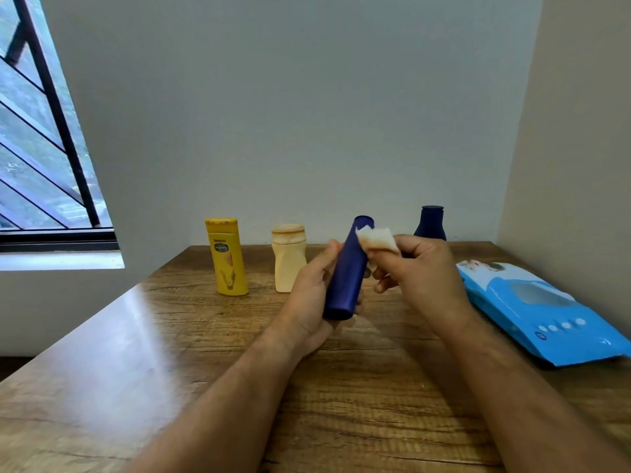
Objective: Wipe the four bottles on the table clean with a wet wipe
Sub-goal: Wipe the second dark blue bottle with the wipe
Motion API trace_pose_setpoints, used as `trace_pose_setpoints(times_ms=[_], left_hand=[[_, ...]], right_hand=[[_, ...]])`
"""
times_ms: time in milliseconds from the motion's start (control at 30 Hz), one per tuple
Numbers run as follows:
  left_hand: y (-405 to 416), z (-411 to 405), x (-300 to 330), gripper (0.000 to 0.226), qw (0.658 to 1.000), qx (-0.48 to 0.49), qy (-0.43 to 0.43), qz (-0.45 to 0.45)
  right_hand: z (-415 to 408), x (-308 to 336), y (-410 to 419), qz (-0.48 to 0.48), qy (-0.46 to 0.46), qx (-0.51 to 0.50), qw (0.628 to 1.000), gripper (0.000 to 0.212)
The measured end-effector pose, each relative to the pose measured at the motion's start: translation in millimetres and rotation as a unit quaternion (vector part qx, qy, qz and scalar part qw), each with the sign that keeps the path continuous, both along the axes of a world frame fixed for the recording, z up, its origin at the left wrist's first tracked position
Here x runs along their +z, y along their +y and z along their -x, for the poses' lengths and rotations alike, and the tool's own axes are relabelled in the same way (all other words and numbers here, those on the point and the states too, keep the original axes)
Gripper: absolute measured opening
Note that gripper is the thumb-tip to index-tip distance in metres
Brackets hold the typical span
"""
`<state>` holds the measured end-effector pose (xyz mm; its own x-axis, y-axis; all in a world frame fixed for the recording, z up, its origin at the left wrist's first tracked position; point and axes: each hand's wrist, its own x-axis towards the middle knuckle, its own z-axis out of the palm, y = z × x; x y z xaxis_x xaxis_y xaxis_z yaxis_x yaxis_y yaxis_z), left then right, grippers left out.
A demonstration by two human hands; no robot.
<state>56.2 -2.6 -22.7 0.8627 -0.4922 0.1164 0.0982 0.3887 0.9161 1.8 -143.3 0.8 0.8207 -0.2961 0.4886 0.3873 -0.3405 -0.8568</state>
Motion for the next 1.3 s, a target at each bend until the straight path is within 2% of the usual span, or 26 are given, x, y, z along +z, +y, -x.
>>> trace_pose_setpoints(times_ms=[100,200,300,367,467,567,667,733,833,900,967,1033,1133,1233,1300], left_hand=[[-1,1,-2,0.068,1.0,-0.015,0.006,-0.016],[0,1,-1,0.063,1.0,-0.03,0.005,0.007],[1,-3,-3,0.057,1.0,-0.022,0.008,0.016],[0,-6,-5,0.059,1.0,-0.013,0.016,0.017],[0,-5,-5,0.064,1.0,-0.014,0.022,-0.01],[1,-4,-4,0.074,0.998,-0.043,0.04,-0.004],[1,-1,-4,0.083,0.997,-0.076,0.024,0.008],[1,-1,-4,0.077,0.996,-0.085,0.016,0.003],[2,0,-3,0.037,0.995,-0.072,0.024,0.066],[3,1,1,0.017,0.993,-0.056,0.035,0.102],[3,2,2,0.027,0.994,-0.041,0.032,0.1],[1,2,2,0.03,0.997,0.001,0.037,0.075],[-3,-1,2,0.025,0.997,0.056,0.035,0.039],[-3,2,4,0.03,0.998,0.053,0.014,-0.015],[-2,6,5,0.035,0.999,0.021,0.001,-0.027]], right_hand=[[0,2,1,-0.057,-0.015,-0.002,0.998,0.006],[4,3,3,-0.04,0.009,0.08,0.996,0.01],[6,4,8,0.007,0.116,0.207,0.971,0.015],[7,4,9,0.038,0.172,0.247,0.953,0.016],[7,4,9,0.043,0.142,0.203,0.968,0.013],[4,2,6,0.007,0.047,0.065,0.997,0.009],[0,0,1,-0.039,0.011,-0.041,0.998,0.011],[-2,0,0,-0.069,0.006,-0.047,0.996,0.014],[2,1,0,-0.08,0.006,-0.01,0.997,0.011],[4,2,2,-0.049,0.029,0.06,0.997,0.01],[6,1,6,0.019,0.09,0.135,0.986,0.012],[5,-3,8,0.099,0.136,0.153,0.974,0.013],[5,-4,9,0.098,0.088,0.081,0.988,0.009],[4,0,7,0.008,-0.007,-0.041,0.999,0.01],[3,2,3,-0.041,-0.034,-0.093,0.994,0.007]])
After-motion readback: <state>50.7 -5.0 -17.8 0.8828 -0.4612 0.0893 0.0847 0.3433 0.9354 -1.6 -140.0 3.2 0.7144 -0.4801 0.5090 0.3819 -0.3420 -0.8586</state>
